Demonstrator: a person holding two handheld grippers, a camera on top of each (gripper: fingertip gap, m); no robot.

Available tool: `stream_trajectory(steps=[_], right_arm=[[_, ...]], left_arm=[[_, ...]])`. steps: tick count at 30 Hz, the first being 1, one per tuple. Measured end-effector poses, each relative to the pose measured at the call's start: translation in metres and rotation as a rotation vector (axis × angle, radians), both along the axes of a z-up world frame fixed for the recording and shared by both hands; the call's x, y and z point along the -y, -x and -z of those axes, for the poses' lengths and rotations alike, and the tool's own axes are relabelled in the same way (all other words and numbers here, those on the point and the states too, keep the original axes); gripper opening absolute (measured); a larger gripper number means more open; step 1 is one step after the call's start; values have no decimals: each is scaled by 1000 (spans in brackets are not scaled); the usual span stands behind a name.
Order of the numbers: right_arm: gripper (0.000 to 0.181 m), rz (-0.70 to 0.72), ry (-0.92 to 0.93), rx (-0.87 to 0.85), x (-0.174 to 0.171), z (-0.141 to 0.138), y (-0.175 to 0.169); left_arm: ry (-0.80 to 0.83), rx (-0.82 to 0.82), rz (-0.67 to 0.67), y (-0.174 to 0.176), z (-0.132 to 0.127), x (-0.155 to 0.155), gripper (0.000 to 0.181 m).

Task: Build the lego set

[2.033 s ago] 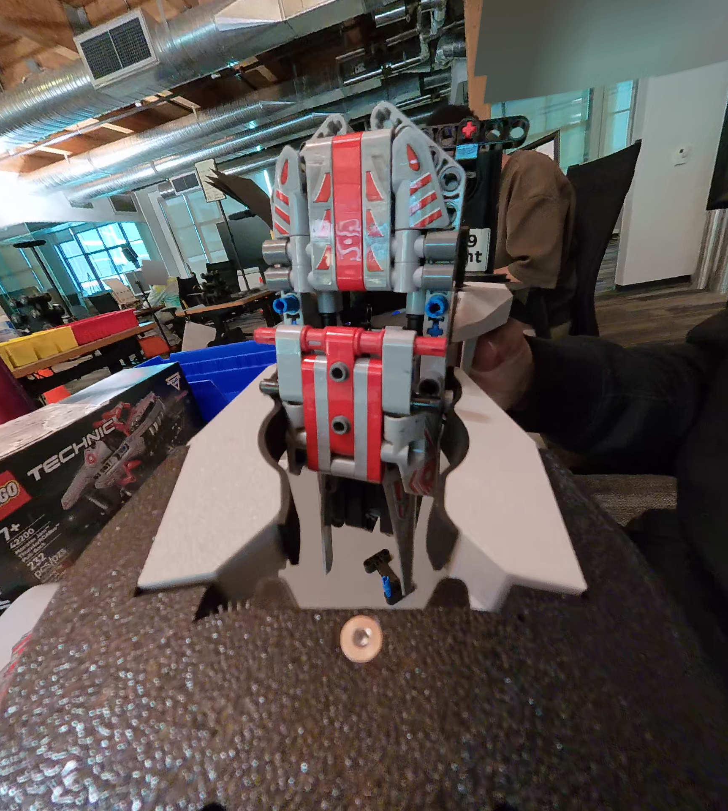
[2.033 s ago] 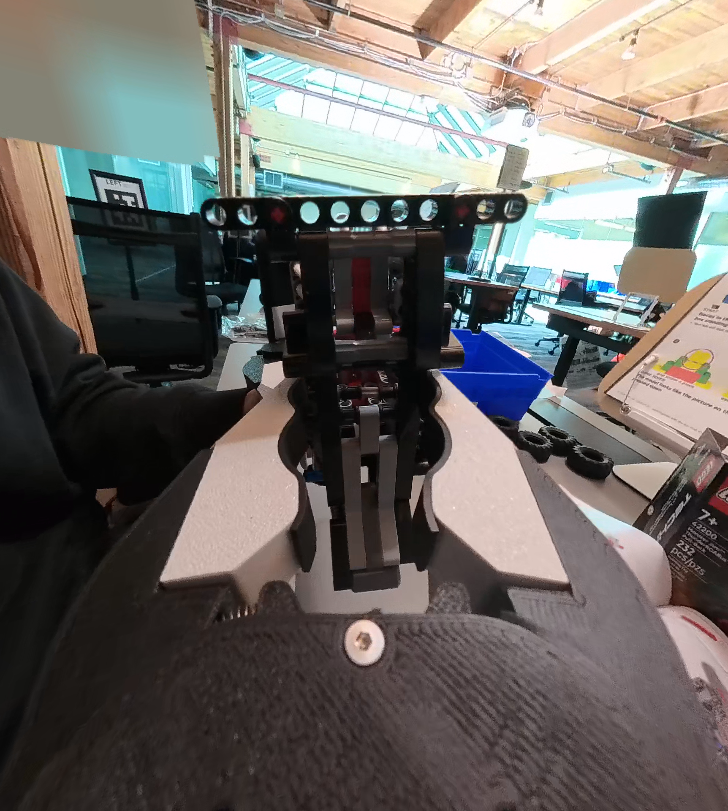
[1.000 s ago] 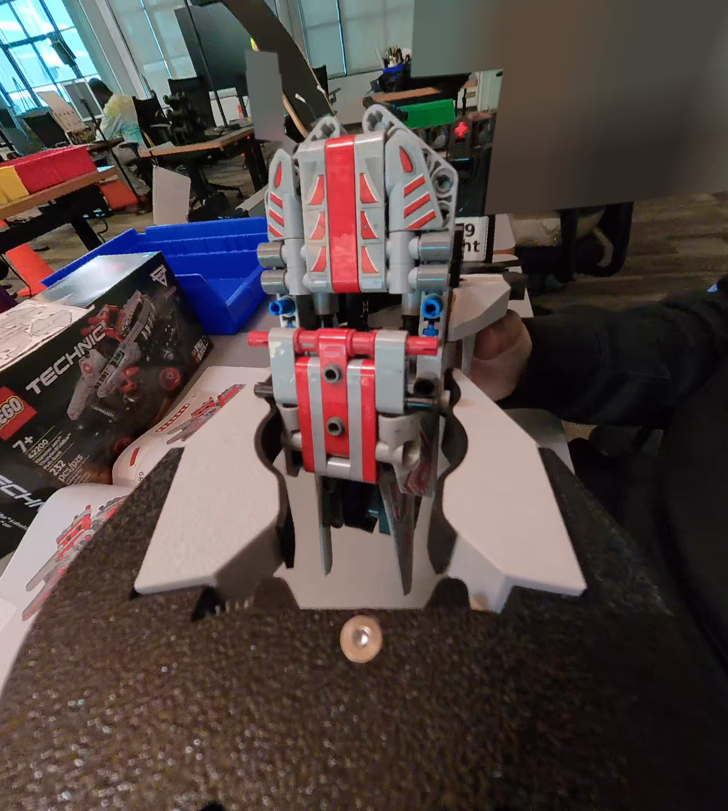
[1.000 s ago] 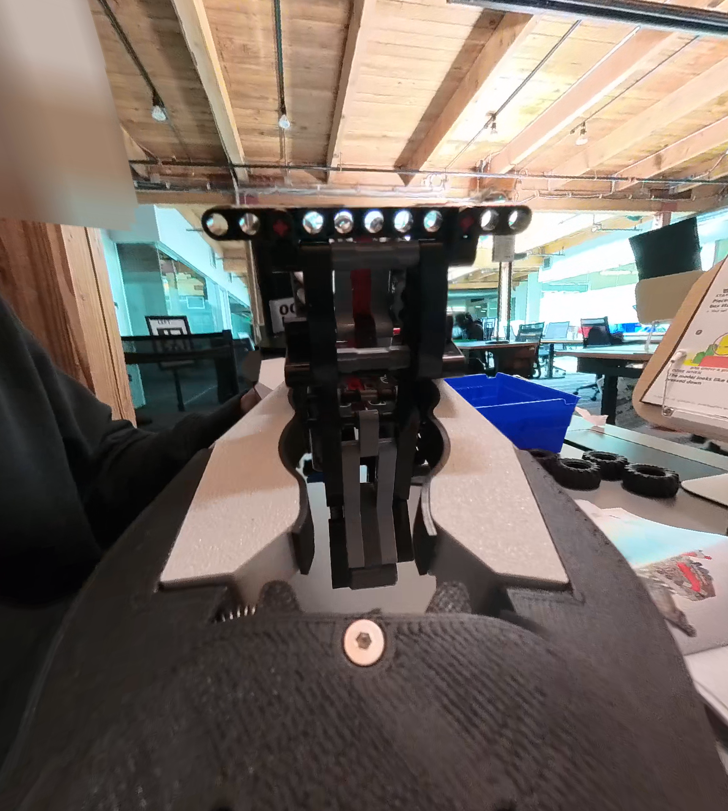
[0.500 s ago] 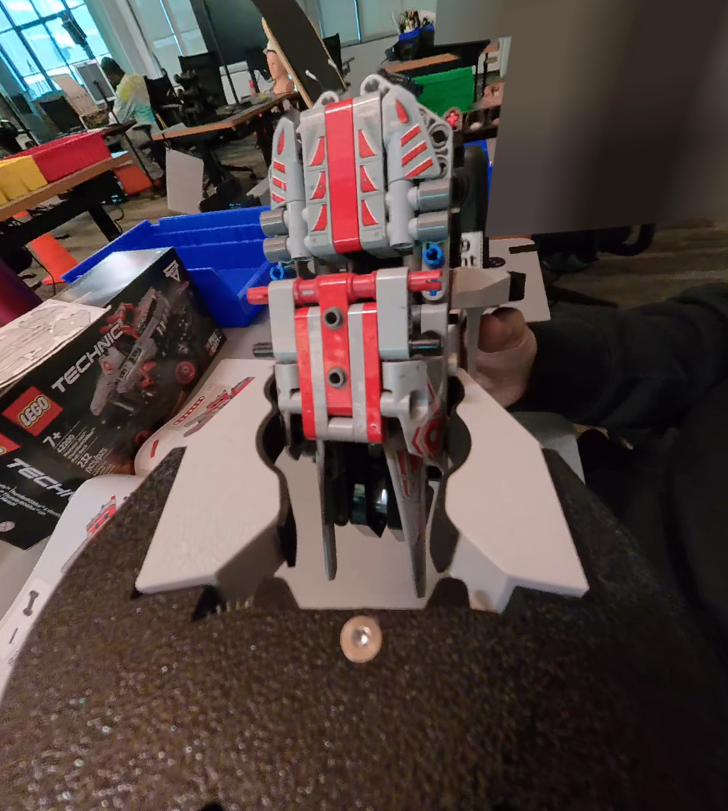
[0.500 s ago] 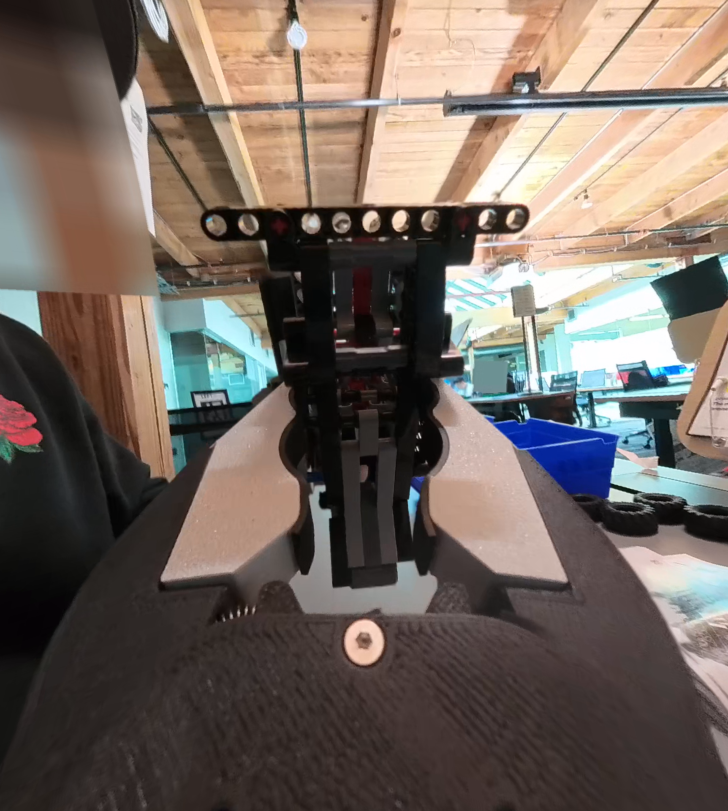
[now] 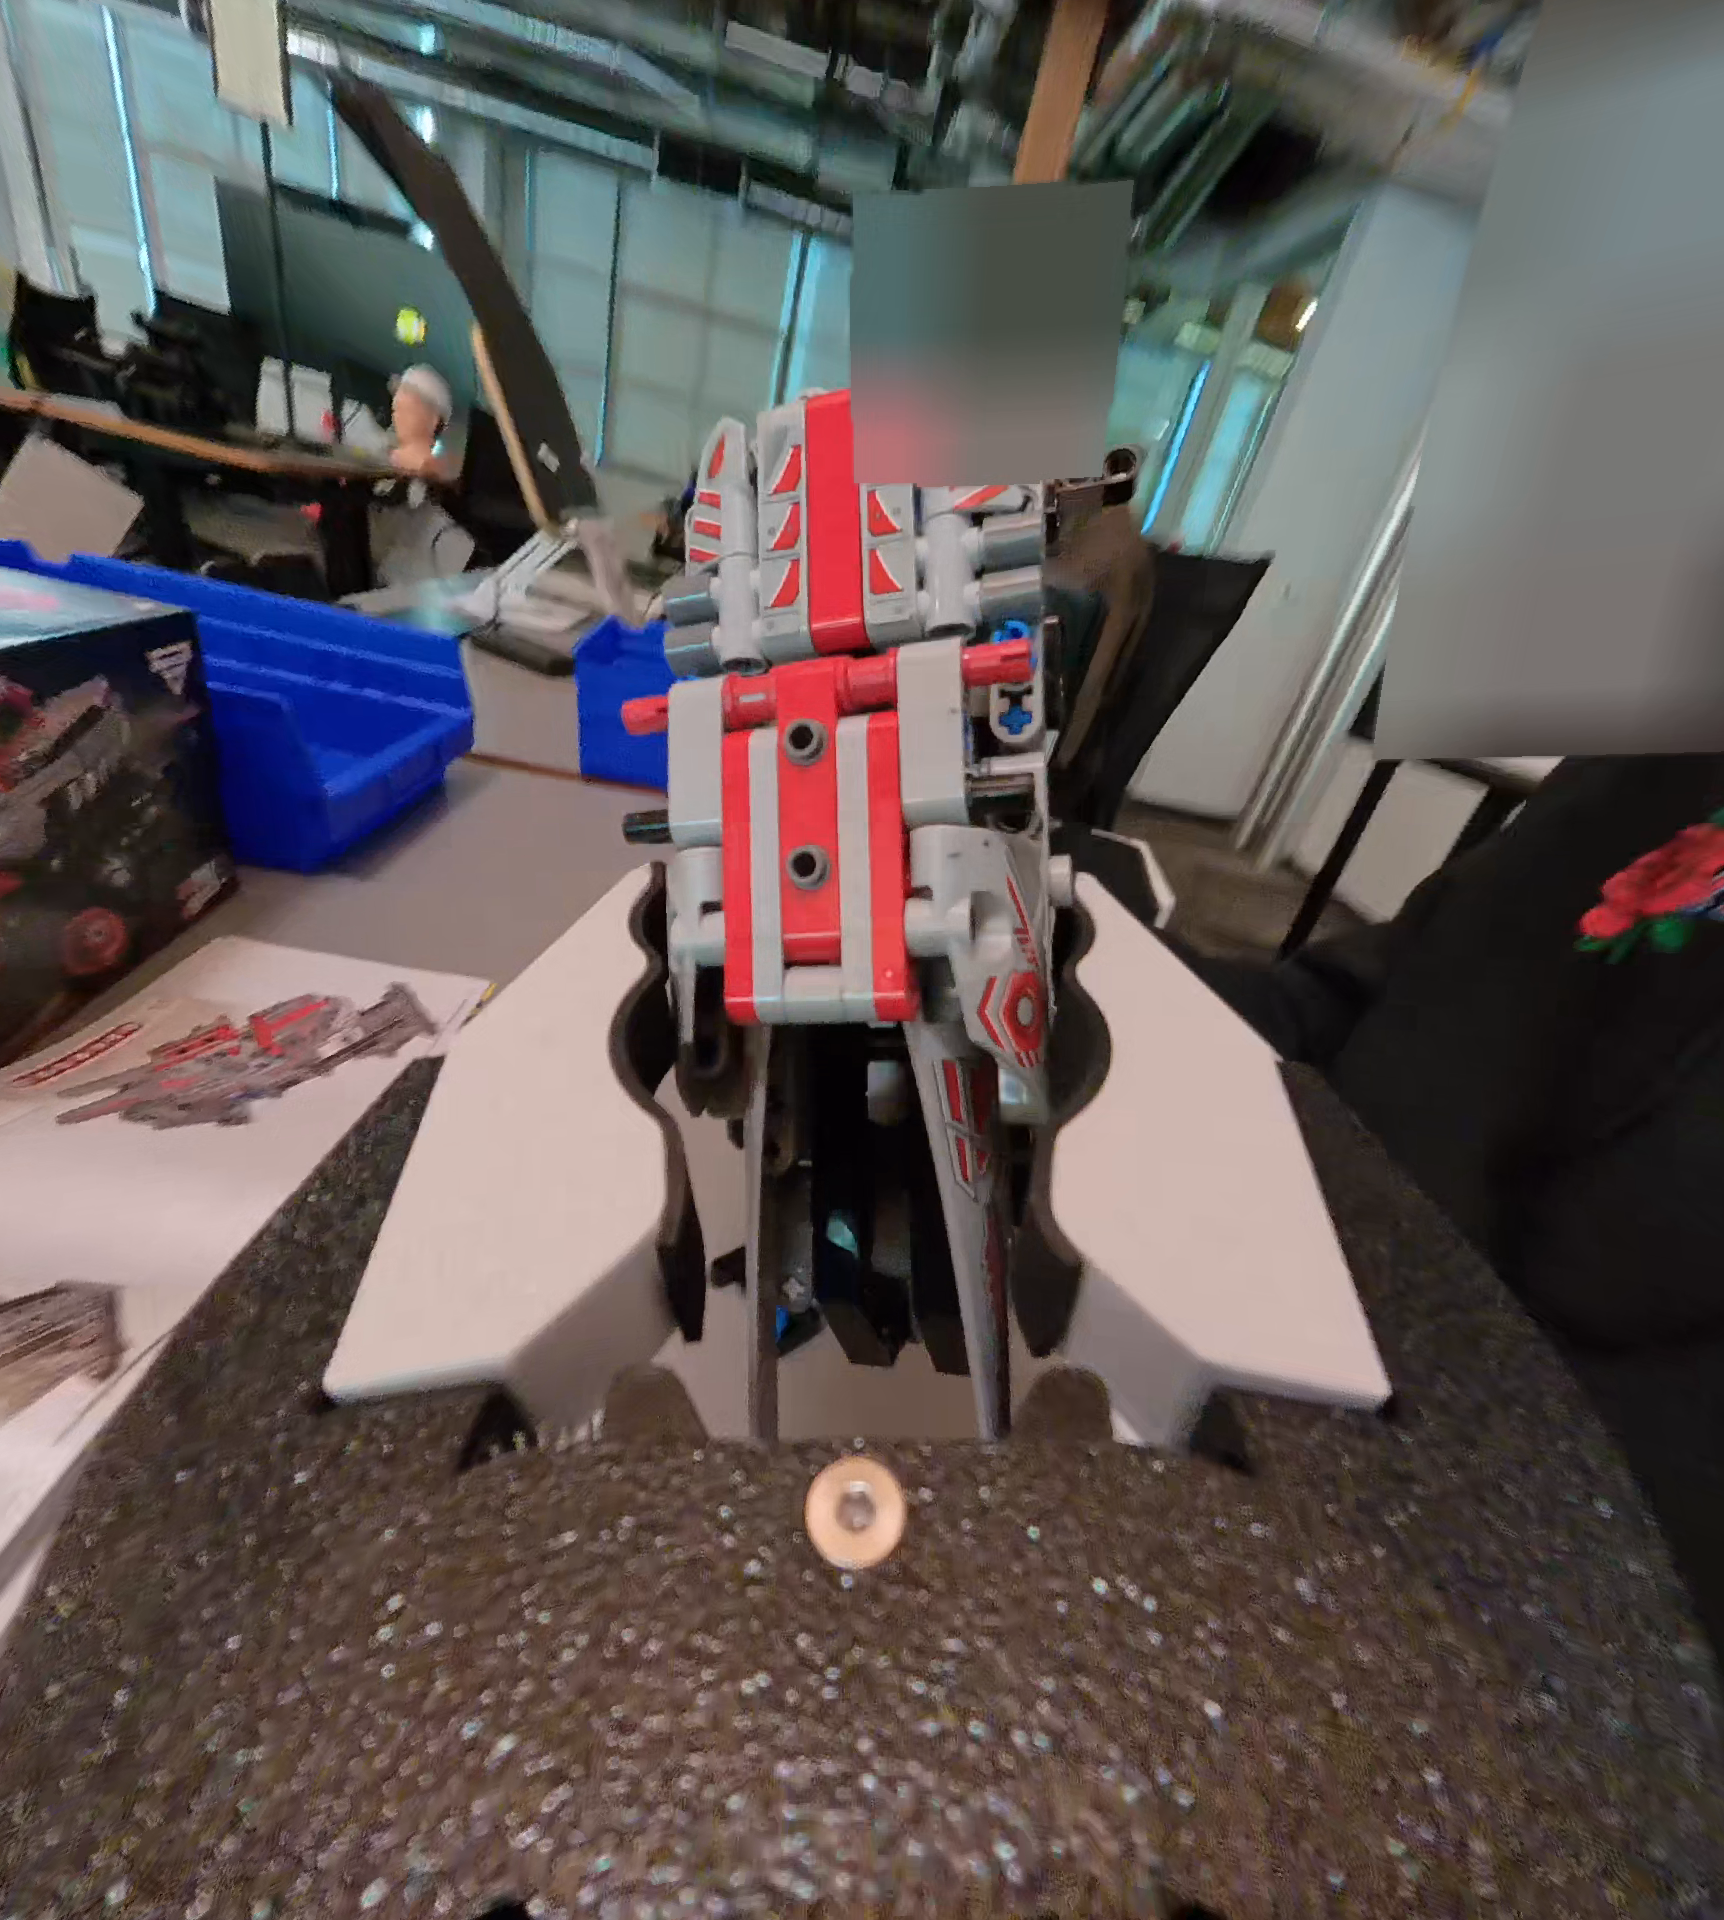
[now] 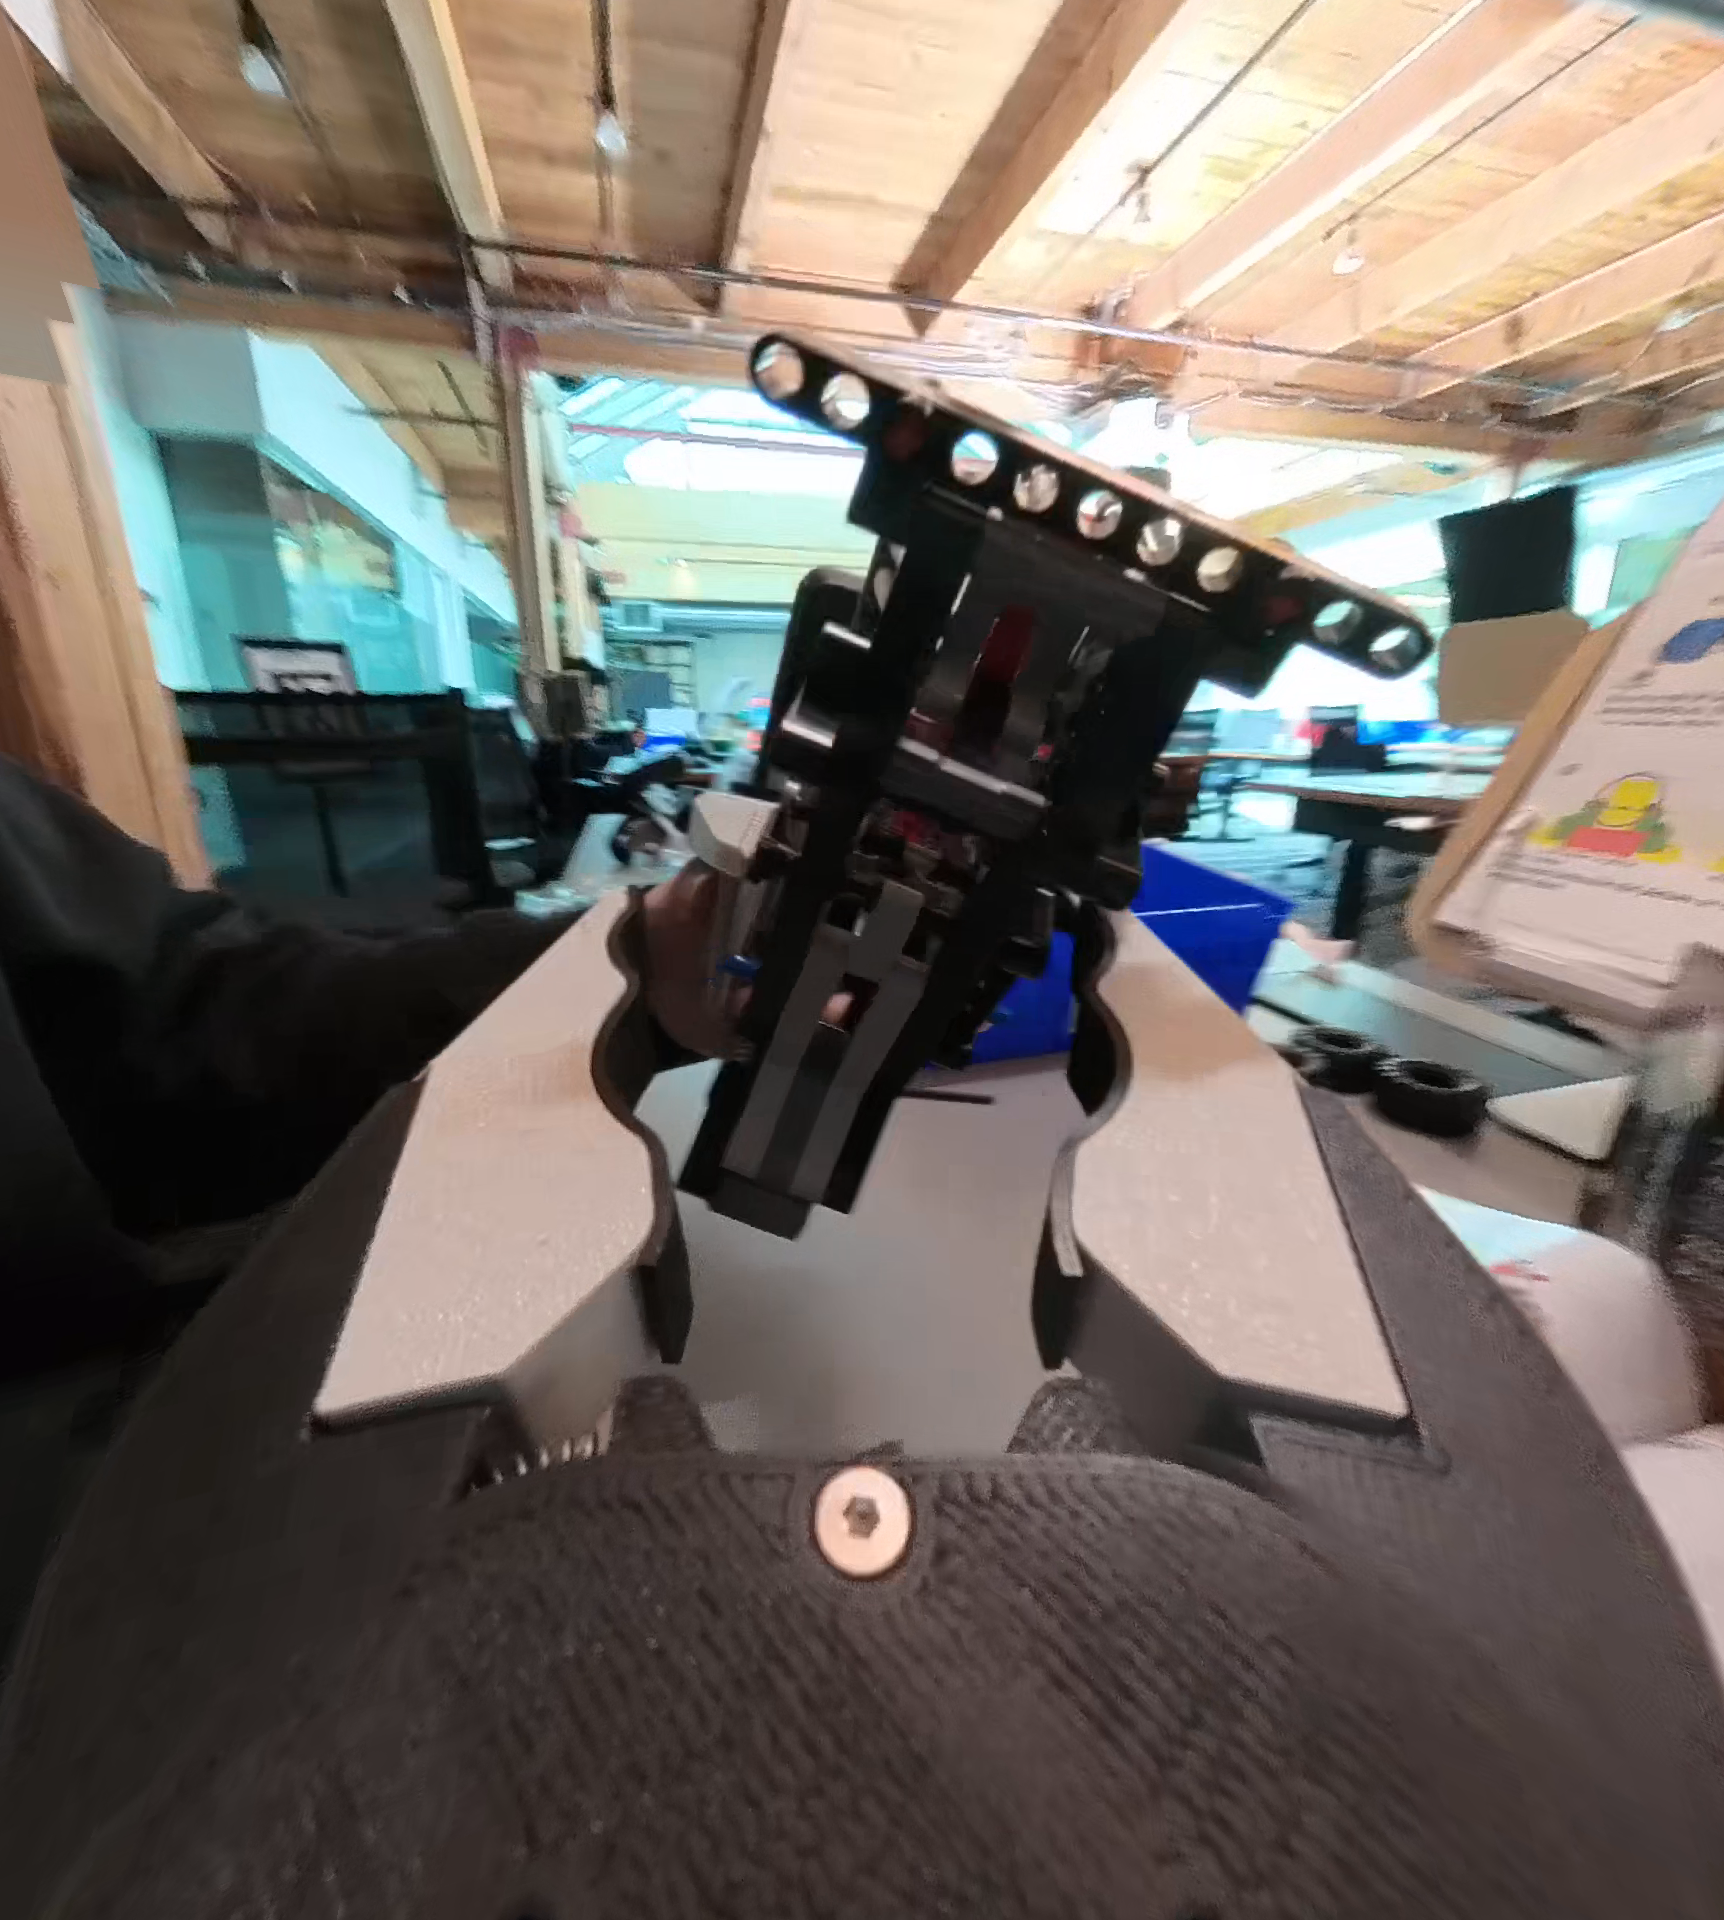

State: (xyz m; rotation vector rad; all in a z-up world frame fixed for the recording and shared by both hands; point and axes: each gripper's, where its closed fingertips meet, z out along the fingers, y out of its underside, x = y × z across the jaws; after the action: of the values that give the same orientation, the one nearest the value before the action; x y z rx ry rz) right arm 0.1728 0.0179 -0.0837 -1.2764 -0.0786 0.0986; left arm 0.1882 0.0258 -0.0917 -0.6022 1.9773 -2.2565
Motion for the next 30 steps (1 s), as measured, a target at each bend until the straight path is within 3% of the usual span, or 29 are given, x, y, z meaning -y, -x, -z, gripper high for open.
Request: stream_trajectory(steps=[2, 6, 8, 10, 12, 16, 18, 20, 24, 27, 30], right_arm=[[95, 107, -41, 49, 2, -9, -7], [93, 276, -14, 106, 12, -15, -25], [95, 218, 35, 60, 17, -14, -26], [97, 163, 113, 38, 23, -4, -29], [97, 115, 183, 30, 29, 9, -31], [93, 28, 295, -105, 28, 44, -41], [80, 4, 372, -139, 23, 71, -44], [76, 19, 468, -124, 17, 95, -47], [74, 134, 587, 47, 12, 119, -57], [71, 150, 570, 54, 7, 118, -63], [67, 144, 573, 7, 4, 120, -73]], left_arm=[[142, -48, 55, 3, -7, -2, 71], [322, -109, 110, 1, -5, -11, 71], [294, -57, 104, 1, -3, -19, 70], [153, 13, 89, 0, 4, -24, 70], [-96, 67, 71, -3, 21, -27, 70], [-758, 66, 56, -22, 85, -40, 70], [-968, 55, 85, -28, 110, -44, 70], [-1057, 40, 120, -31, 123, -42, 70], [-1180, 48, 102, -46, 138, -45, 70], [-1263, 68, 53, -60, 149, -47, 71], [-1214, 74, 74, -60, 150, -38, 72]])
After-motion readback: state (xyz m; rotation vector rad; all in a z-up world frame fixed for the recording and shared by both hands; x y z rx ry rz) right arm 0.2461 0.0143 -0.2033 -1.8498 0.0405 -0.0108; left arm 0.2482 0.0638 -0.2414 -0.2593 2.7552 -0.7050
